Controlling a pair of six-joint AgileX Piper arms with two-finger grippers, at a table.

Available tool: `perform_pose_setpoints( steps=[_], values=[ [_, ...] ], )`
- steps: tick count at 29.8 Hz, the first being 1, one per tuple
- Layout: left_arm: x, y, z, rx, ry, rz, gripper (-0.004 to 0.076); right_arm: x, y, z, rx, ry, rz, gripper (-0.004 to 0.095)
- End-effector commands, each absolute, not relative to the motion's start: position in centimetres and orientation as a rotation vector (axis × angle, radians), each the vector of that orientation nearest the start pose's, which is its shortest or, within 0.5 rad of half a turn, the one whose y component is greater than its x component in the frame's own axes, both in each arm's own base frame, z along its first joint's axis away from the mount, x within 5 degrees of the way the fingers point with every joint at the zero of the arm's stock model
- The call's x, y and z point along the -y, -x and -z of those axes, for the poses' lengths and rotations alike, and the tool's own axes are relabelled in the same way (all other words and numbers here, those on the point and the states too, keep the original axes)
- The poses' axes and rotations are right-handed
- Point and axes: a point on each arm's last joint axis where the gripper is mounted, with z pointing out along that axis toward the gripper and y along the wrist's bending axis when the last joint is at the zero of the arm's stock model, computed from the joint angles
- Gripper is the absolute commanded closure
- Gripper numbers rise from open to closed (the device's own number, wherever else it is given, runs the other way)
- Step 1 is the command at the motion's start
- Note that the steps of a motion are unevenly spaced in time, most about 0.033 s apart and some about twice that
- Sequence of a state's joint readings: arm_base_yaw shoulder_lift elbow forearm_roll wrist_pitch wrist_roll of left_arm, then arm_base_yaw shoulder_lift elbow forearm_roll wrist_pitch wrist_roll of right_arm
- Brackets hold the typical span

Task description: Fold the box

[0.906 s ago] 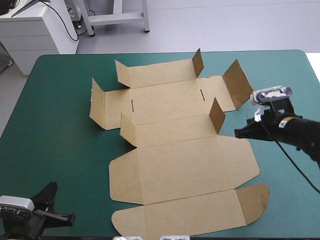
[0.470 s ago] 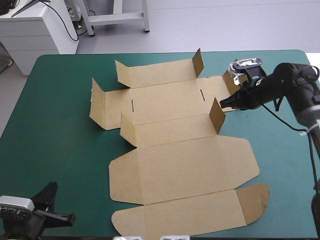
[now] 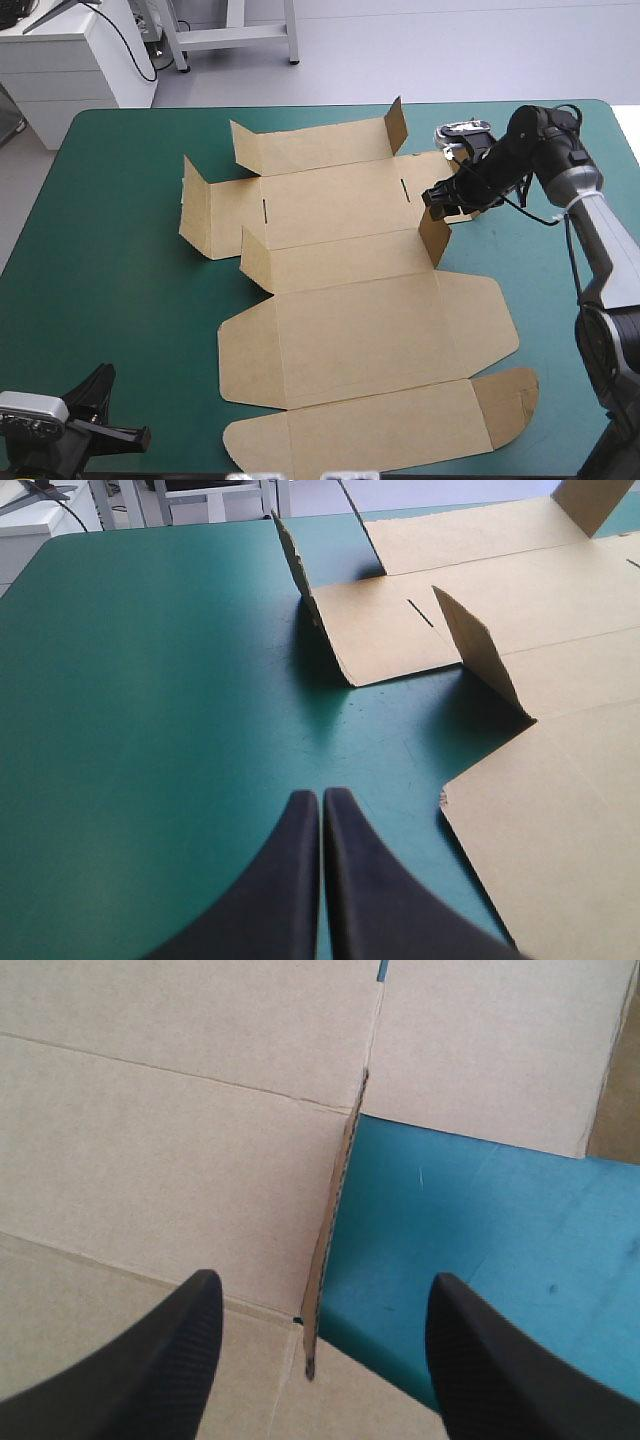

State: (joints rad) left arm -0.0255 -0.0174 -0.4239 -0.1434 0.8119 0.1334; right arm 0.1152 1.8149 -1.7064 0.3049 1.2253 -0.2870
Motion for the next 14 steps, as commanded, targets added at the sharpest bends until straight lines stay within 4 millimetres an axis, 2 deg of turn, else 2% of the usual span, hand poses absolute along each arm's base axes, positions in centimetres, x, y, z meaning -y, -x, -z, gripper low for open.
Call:
perform_pose_setpoints(
  steps=[1, 8, 11, 14],
  values=[
    [0.9, -0.7, -29.0, -1.742, -0.112, 0.097, 0.0731, -7.2, -38.3, -33.6, -2.659, 0.487, -0.396, 0.032],
    [0.9, -0.7, -29.0, -1.742, -0.112, 0.097, 0.0731, -8.2, -39.7, -30.5, -2.732, 0.518, -0.413, 0.0357],
    [0.9, -0.7, -29.0, -1.742, -0.112, 0.097, 0.0731, -9.1, -40.0, -29.5, -2.749, 0.564, -0.4, 0.0446],
    [0.9, -0.7, -29.0, -1.742, -0.112, 0.097, 0.0731, -10.1, -40.0, -28.8, -2.762, 0.631, -0.379, 0.0602]
  ],
)
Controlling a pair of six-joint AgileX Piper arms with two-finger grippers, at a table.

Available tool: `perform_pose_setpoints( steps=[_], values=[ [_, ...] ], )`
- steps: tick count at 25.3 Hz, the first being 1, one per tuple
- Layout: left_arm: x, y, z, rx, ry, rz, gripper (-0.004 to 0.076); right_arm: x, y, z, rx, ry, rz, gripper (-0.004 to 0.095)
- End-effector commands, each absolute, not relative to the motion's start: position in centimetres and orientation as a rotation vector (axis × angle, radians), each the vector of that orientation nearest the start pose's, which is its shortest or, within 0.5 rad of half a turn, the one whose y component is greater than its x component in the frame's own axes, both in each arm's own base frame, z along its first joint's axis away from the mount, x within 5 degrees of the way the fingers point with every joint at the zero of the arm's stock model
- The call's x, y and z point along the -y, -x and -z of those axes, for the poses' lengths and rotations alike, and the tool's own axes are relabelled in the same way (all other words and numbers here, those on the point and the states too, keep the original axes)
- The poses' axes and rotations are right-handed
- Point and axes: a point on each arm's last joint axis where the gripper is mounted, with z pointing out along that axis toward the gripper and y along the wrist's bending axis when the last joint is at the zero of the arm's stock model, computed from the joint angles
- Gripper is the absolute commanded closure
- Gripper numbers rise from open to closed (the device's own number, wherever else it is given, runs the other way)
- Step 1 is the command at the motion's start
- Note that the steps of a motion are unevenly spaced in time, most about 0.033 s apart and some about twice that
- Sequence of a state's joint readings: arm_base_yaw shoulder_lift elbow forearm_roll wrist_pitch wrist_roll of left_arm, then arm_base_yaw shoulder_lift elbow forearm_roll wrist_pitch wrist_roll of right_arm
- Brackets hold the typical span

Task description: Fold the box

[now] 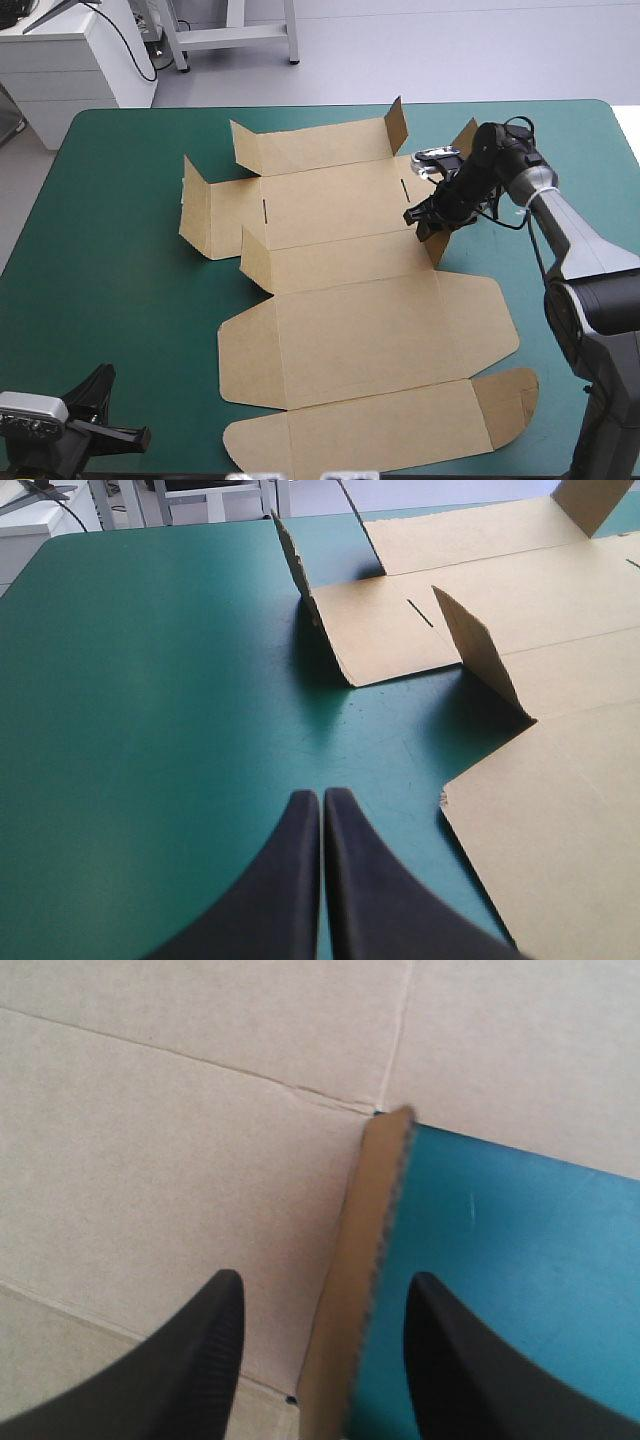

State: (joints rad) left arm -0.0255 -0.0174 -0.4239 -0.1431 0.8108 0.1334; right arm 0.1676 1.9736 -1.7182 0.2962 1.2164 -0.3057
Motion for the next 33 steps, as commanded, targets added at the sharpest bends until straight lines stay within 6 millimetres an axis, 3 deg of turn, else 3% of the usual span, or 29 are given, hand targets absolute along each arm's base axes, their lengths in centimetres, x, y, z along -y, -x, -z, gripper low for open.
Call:
perform_pose_setpoints(
  steps=[1, 4, 9, 16, 20, 22, 27, 33],
  values=[
    [0.9, -0.7, -29.0, -1.742, -0.112, 0.097, 0.0731, -10.3, -39.9, -28.6, -2.77, 0.655, -0.361, 0.0707],
    [0.9, -0.7, -29.0, -1.742, -0.112, 0.097, 0.0731, -10.8, -39.8, -28.4, -2.778, 0.712, -0.277, 0.0926],
    [0.9, -0.7, -29.0, -1.742, -0.112, 0.097, 0.0731, -10.9, -39.9, -29.3, -2.73, 0.863, -0.111, 0.0929],
    [0.9, -0.7, -29.0, -1.742, -0.112, 0.097, 0.0731, -13.4, -40.1, -32.5, -2.437, 1.255, -0.057, 0.0929],
    [0.9, -0.7, -29.0, -1.742, -0.112, 0.097, 0.0731, -15.5, -39.9, -33.6, -2.284, 1.414, -0.046, 0.0929],
    [0.9, -0.7, -29.0, -1.742, -0.112, 0.097, 0.0731, -17.9, -39.9, -34.0, -2.13, 1.564, -0.009, 0.0929],
    [0.9, -0.7, -29.0, -1.742, -0.112, 0.097, 0.0731, -21.9, -39.2, -33.4, -1.844, 1.9, 0.133, 0.0929],
    [0.9, -0.7, -29.0, -1.742, -0.112, 0.097, 0.0731, -24.1, -39.5, -33.3, -1.679, 1.89, 0.156, 0.0929]
  ],
)
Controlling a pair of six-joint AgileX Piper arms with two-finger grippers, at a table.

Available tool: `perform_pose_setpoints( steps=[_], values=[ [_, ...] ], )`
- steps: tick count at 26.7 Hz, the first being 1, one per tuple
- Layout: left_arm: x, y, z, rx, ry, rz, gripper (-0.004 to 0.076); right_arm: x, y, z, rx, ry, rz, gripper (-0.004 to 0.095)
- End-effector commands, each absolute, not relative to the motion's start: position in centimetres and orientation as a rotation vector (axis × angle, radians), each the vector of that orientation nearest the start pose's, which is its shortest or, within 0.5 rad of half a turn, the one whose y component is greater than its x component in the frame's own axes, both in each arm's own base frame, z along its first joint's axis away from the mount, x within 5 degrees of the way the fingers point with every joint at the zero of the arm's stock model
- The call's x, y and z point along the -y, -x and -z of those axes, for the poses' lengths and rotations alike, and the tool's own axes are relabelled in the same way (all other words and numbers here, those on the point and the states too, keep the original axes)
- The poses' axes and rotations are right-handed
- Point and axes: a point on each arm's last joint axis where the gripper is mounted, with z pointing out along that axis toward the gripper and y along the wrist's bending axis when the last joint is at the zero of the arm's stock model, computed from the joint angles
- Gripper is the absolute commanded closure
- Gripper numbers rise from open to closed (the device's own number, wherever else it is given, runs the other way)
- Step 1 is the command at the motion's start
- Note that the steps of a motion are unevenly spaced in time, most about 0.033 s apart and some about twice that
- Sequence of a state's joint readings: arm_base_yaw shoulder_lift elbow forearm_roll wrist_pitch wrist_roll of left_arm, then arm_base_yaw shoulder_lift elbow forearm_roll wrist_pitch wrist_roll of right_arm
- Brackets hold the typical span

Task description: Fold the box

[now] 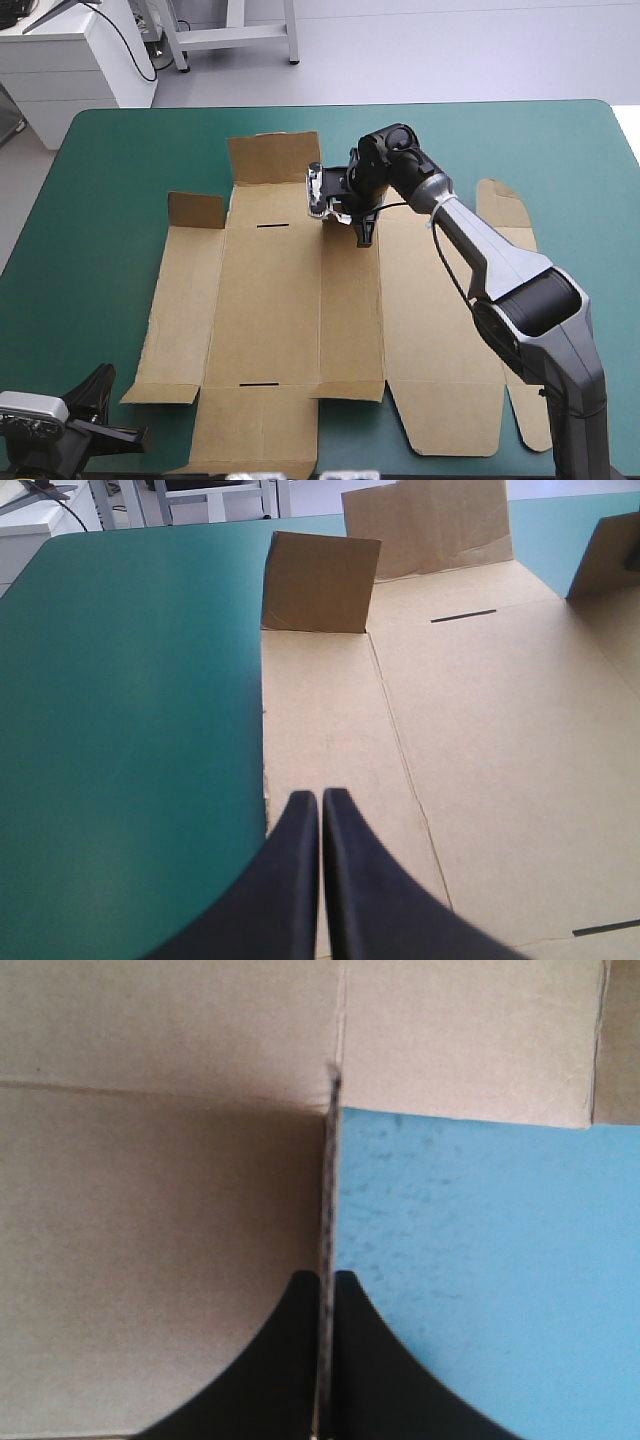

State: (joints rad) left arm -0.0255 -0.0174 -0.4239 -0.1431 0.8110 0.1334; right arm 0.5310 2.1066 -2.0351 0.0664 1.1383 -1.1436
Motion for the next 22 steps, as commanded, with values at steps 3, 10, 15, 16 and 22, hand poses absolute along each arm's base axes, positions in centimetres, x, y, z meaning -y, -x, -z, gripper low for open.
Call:
perform_pose_setpoints(
  steps=[3, 10, 15, 16, 22],
  values=[
    [0.94, -0.71, -29.03, -1.742, -0.112, 0.097, 0.0731, -24.45, -39.34, -33.36, -1.662, 1.877, 0.099, 0.0929],
    [0.94, -0.71, -29.03, -1.742, -0.112, 0.097, 0.0731, -24.96, -39.43, -33.69, -1.731, 1.728, 0.003, 0.0835],
    [0.94, -0.71, -29.03, -1.742, -0.112, 0.097, 0.0731, -24.88, -39.49, -33.68, -1.791, 1.668, -0.012, 0.0502],
    [0.94, -0.71, -29.03, -1.742, -0.112, 0.097, 0.0731, -24.84, -39.54, -33.68, -1.799, 1.659, -0.007, 0.0431],
    [0.94, -0.71, -29.03, -1.742, -0.112, 0.097, 0.0731, -24.07, -39.51, -34.03, -1.899, 1.583, 0.044, 0.0398]
  ],
)
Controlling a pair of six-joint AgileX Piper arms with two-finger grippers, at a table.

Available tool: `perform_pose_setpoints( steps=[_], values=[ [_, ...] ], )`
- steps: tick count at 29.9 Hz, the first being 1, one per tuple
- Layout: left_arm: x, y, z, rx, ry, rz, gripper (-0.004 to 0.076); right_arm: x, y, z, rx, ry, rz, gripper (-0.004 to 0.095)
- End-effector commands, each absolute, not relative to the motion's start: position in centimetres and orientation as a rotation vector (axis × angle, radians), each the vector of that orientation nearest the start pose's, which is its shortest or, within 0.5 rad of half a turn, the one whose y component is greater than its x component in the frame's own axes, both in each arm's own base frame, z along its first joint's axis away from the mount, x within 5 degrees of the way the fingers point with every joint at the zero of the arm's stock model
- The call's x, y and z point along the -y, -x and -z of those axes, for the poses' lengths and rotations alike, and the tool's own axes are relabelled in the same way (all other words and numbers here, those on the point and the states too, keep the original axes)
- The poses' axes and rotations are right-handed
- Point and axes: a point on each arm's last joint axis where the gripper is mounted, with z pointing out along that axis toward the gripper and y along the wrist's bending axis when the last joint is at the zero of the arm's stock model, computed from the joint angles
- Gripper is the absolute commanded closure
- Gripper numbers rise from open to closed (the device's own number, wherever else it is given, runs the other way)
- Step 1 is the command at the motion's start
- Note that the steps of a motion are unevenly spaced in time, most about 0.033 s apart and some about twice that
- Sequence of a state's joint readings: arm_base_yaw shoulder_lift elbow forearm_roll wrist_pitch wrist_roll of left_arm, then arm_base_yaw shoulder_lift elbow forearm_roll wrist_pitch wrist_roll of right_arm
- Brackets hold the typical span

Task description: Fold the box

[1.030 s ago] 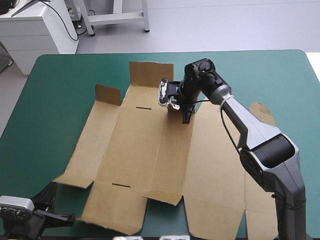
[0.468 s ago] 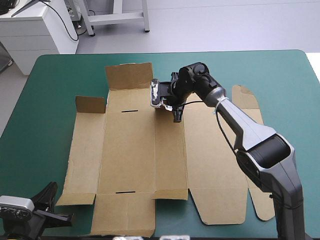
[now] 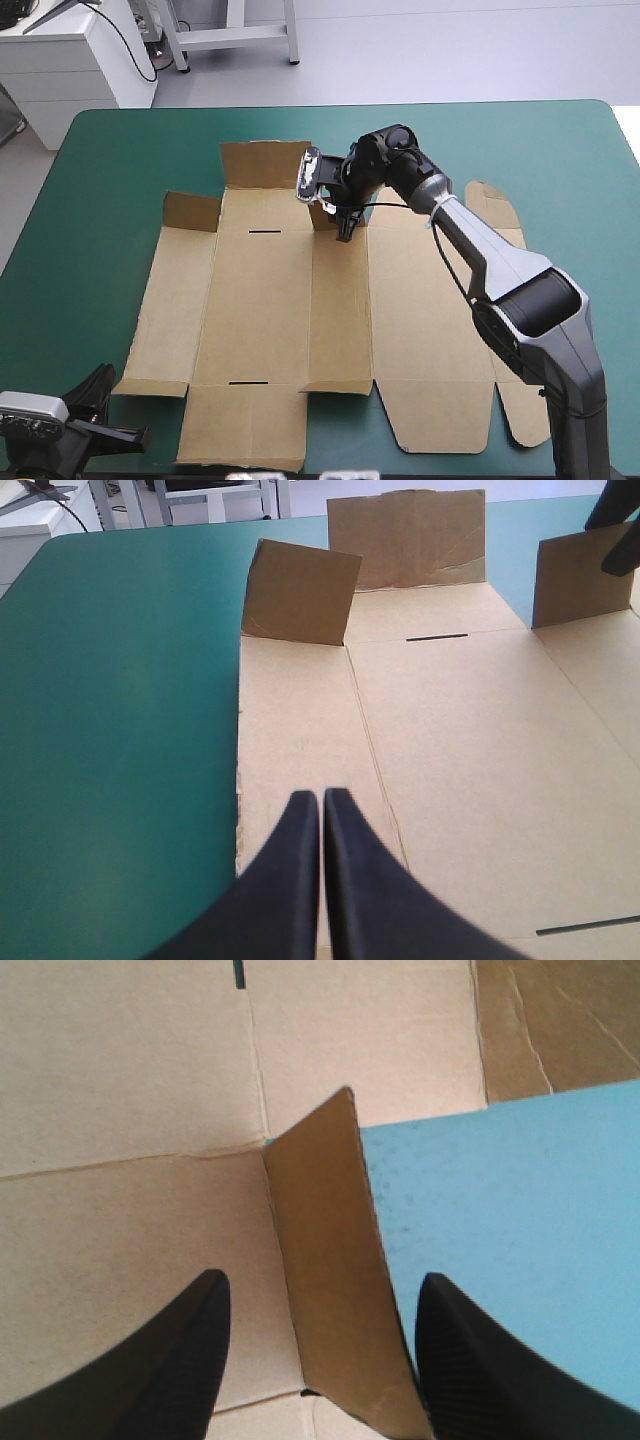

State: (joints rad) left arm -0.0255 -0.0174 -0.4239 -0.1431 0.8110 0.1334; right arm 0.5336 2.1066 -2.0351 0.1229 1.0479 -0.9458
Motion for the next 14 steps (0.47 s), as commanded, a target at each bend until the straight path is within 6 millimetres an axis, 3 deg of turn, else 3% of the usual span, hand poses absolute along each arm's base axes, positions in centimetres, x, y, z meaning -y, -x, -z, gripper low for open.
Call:
perform_pose_setpoints(
  steps=[1, 4, 7, 14],
  values=[
    [0.9, -0.7, -29.0, -1.742, -0.112, 0.097, 0.0731, -23.8, -39.4, -34.3, -1.91, 1.585, 0.07, 0.0439],
    [0.9, -0.7, -29.0, -1.742, -0.112, 0.097, 0.0731, -22.8, -39.1, -35.2, -1.96, 1.549, 0.156, 0.0647],
    [0.9, -0.7, -29.0, -1.744, -0.112, 0.097, 0.0731, -21.8, -38.7, -36.3, -2.033, 1.444, 0.207, 0.0935],
    [1.1, -0.7, -29.4, -1.74, -0.107, 0.125, 0.0731, -17.8, -38.2, -39.0, -2.236, 1.081, 0.012, 0.0908]
  ],
)
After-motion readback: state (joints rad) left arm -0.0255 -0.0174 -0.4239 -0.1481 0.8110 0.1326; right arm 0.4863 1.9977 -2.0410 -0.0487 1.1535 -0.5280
